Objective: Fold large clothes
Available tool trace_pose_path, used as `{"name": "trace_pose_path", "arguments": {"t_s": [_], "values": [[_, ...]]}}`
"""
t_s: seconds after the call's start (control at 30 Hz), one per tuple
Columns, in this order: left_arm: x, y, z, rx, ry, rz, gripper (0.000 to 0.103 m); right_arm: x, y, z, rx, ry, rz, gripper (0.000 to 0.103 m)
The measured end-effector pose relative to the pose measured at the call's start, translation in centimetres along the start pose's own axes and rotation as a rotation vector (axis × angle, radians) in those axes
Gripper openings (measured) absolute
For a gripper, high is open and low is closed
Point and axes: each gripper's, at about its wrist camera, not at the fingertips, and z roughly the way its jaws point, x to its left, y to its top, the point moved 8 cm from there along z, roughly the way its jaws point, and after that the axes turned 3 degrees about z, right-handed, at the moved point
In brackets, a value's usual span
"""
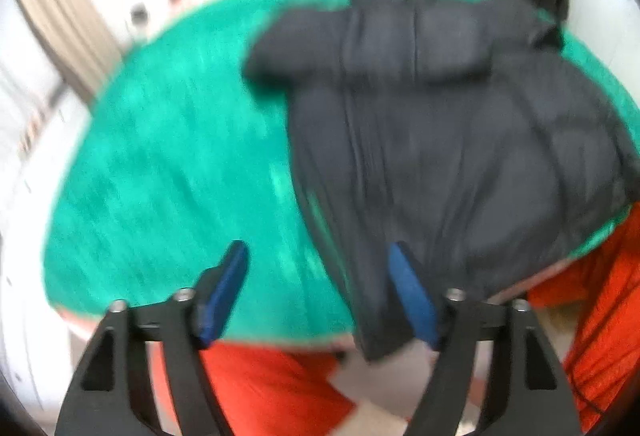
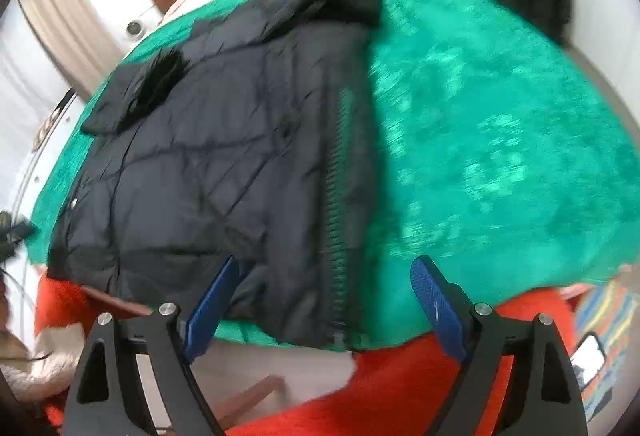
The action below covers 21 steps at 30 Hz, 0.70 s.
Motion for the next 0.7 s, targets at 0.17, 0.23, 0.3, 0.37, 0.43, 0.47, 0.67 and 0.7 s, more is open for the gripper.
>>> {"name": "trace_pose_path", "arguments": {"t_s": [0.17,0.23,0.3,0.37,0.43,0.47,0.67,0.7], "values": [[-5.8,10.7,-1.4,-0.204,-0.086,0.186,0.098,1.1,1.3,-2.0,-0.117,0.012,0.037,0.087],[-9.5,13.7,1.4,-0.213,-0.106,0.271,0.098,2.5,1.1,-2.3,-0.137,0.025,0.014,0.087],[-12.3,15.3,4.9,-0.19,-0.112,0.308,0.098,4.1,0.8,-2.6,-0.155,0.042,-0.022,0.087],[-14.5,17.0,9.3,-0.154,-0.087,0.331,0.098,5.6,-0.3,-2.3,-0.153,0.057,-0.06,0.087],[-15.0,17.7,13.1,-0.101,-0.038,0.311,0.098,6.7,-1.3,-2.0,-0.143,0.058,-0.092,0.087],[-14.6,17.3,15.5,-0.055,-0.052,0.272,0.087,7.0,-1.9,-1.9,-0.138,0.055,-0.106,0.087],[-8.0,16.8,12.7,-0.077,-0.141,0.005,0.028,6.5,-4.0,-2.3,-0.153,0.047,-0.137,0.087],[-5.0,16.8,10.5,-0.114,-0.143,-0.052,0.028,6.4,-3.9,-2.4,-0.16,0.051,-0.133,0.087]]}}
